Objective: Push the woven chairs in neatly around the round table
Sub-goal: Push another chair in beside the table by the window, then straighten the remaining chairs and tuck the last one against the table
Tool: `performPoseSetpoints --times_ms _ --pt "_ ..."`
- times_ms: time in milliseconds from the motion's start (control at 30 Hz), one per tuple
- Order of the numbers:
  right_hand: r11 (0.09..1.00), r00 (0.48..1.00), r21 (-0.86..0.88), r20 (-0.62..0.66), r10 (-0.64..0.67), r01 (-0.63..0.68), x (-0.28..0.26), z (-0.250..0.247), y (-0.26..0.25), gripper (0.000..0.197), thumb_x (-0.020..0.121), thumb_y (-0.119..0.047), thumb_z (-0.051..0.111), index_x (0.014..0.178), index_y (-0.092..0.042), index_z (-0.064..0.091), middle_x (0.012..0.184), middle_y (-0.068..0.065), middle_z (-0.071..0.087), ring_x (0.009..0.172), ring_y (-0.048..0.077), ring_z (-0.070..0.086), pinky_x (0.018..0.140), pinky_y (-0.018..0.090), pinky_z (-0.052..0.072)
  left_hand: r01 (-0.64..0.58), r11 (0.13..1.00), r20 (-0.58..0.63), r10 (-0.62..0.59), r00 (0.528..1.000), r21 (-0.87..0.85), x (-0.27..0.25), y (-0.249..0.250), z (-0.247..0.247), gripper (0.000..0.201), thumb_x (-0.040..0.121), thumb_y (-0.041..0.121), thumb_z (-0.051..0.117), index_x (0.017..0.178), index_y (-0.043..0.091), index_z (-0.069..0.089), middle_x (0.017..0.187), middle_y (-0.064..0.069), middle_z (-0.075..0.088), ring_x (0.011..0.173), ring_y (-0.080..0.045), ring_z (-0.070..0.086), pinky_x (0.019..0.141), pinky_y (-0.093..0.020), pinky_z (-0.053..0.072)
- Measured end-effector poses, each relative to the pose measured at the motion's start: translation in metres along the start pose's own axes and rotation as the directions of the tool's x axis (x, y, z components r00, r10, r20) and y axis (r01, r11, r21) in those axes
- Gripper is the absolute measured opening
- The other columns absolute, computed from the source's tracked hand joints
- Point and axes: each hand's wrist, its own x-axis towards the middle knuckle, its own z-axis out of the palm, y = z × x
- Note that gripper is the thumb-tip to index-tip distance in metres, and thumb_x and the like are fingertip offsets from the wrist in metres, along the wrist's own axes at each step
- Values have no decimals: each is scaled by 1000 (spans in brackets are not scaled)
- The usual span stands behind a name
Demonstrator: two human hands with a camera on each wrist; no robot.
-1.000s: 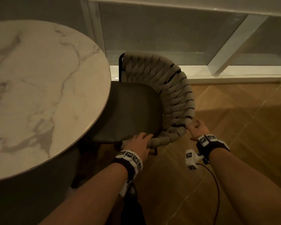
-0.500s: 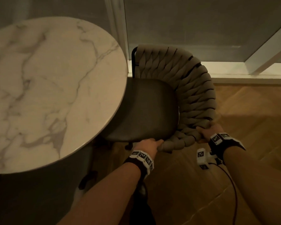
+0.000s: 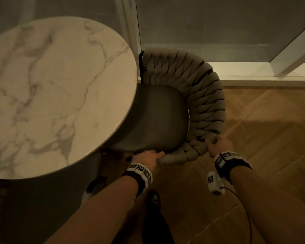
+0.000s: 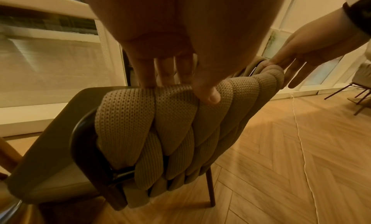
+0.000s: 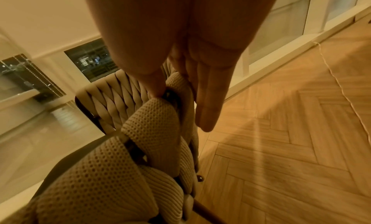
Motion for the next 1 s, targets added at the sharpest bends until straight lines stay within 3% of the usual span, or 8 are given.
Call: performPoseSetpoints --times_ms 167,300,500,633,733,866,933,1000 --pt "948 998 -311 37 -53 62 -16 -24 -14 43 94 -48 48 98 -6 56 85 9 59 74 26 56 65 34 45 -40 998 -70 37 997 -42 -9 -8 5 52 95 28 41 144 37 27 149 0 39 133 -27 40 107 -53 35" --pt "836 989 -537 -20 -145 111 -37 -40 -47 38 95 -42 40 75 -15 58 69 3 53 63 22 53 62 32 46 -111 965 -269 45 962 -236 -46 -39 8 40 95 25 42 134 30 49 144 2 46 129 -22 45 110 -40 37" --pt "805 847 -268 203 -491 530 -110 30 -135 28 95 -38 50 95 -17 68 92 7 70 81 22 62 73 32 47 120 854 -354 -332 874 -506 -160 -174 55 29 92 29 44 115 33 62 122 2 65 109 -20 60 98 -36 48" --pt "626 640 -230 512 -574 745 -190 108 -192 27 94 -39 52 72 -28 62 71 -1 64 65 12 60 57 25 41 364 706 -274 -616 739 -607 -252 -267 122 29 92 25 48 115 27 65 121 -6 66 110 -26 62 95 -35 48" --pt "571 580 -248 625 -522 782 -237 175 -221 29 95 -43 49 86 -19 63 83 4 65 75 17 62 61 27 42 535 548 -155 -777 610 -643 -316 -317 180 34 92 25 49 124 21 59 130 -13 58 118 -33 55 101 -41 46" --pt "609 646 -327 633 -427 722 -286 244 -237 48 92 -53 46 126 -19 52 119 10 60 107 29 60 78 31 44 616 296 -35 -917 398 -730 -385 -355 251 46 90 29 50 135 22 47 147 -15 38 129 -40 41 107 -47 40" --pt "684 728 -363 581 -364 632 -301 267 -234 73 90 -53 50 148 -17 24 138 16 49 117 34 56 84 34 46 635 188 27 -949 313 -749 -409 -367 281 55 93 33 48 144 19 33 156 -15 23 139 -41 26 113 -51 32" --pt "755 807 -389 507 -302 527 -307 283 -227 87 90 -50 53 152 -13 4 144 20 42 120 38 53 90 39 47 649 63 127 -962 242 -758 -423 -373 306 69 94 36 49 151 19 14 161 -12 6 145 -40 10 116 -53 25"
